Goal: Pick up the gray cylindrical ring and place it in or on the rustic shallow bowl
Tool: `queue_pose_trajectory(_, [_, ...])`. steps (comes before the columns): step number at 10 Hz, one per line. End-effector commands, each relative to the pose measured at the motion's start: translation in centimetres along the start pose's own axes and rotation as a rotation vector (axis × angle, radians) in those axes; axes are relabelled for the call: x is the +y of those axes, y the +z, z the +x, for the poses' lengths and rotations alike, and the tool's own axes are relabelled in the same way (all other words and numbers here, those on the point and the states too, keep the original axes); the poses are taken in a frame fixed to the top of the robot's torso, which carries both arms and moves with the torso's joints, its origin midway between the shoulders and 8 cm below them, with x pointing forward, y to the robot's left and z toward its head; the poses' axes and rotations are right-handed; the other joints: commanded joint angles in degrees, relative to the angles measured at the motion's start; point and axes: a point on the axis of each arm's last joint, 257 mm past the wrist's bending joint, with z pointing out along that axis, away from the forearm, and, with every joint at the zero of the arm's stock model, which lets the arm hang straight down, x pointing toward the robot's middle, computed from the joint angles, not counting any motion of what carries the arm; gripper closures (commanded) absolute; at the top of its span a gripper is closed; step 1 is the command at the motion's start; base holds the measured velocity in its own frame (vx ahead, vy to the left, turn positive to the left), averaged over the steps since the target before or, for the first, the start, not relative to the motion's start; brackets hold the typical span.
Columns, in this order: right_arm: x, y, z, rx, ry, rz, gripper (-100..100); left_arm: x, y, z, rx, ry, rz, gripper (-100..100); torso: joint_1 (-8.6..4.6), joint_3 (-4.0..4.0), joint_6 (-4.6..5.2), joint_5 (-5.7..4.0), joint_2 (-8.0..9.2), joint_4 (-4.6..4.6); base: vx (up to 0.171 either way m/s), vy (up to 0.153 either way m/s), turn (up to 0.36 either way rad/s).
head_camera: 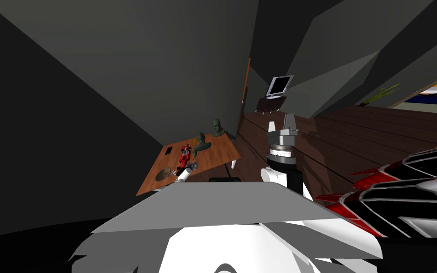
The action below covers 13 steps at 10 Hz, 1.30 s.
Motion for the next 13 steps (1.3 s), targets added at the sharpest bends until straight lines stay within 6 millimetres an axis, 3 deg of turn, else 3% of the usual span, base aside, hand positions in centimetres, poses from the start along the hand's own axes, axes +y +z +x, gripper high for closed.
queue_pose_trajectory(1, [0.0, 0.0, 0.0, 0.0, 0.0, 0.0, 0, 0.4, 0.1, -1.5, -0.036, -0.034, -0.011, -100, 0.0, 0.0, 0.0, 0.0, 0.0, 0.0, 0.009, 0.007, -0.018])
queue_pose_trajectory(5, [0.0, 0.0, 0.0, 0.0, 0.0, 0.0, 0, 1.2, 0.2, -4.1, -0.11, -0.106, -0.033, -100, 0.01, 0.01, 0.01, 0.0, 0.01, 0.01, 0.008, 0.01, -0.028])
queue_pose_trajectory(7, [0.0, 0.0, 0.0, 0.0, 0.0, 0.0, 0, 1.1, 0.2, -4.1, -0.106, -0.102, -0.03, -100, 0.01, 0.02, 0.0, 0.0, 0.03, 0.01, 0.002, 0.005, 0.0])
queue_pose_trajectory(8, [0.0, 0.0, 0.0, 0.0, 0.0, 0.0, 0, 1.1, 0.2, -4.1, -0.107, -0.103, -0.031, 0, -0.01, 0.02, 0.0, 0.0, 0.04, 0.01, 0.0, 0.0, 0.0])
queue_pose_trajectory(9, [0.0, 0.0, 0.0, 0.0, 0.0, 0.0, 0, 0.5, 0.1, -4.5, -0.106, -0.129, -0.011, -100, -0.02, 0.03, 0.0, -0.01, 0.04, 0.01, -0.012, 0.02, -0.254])
queue_pose_trajectory(13, [0.0, 0.0, 0.0, 0.0, 0.0, 0.0, 0, -0.4, -0.2, -5.4, -0.107, -0.166, 0.02, -100, 0.09, 0.07, -0.02, 0.02, 0.11, 0.03, -0.024, 0.038, -0.157])
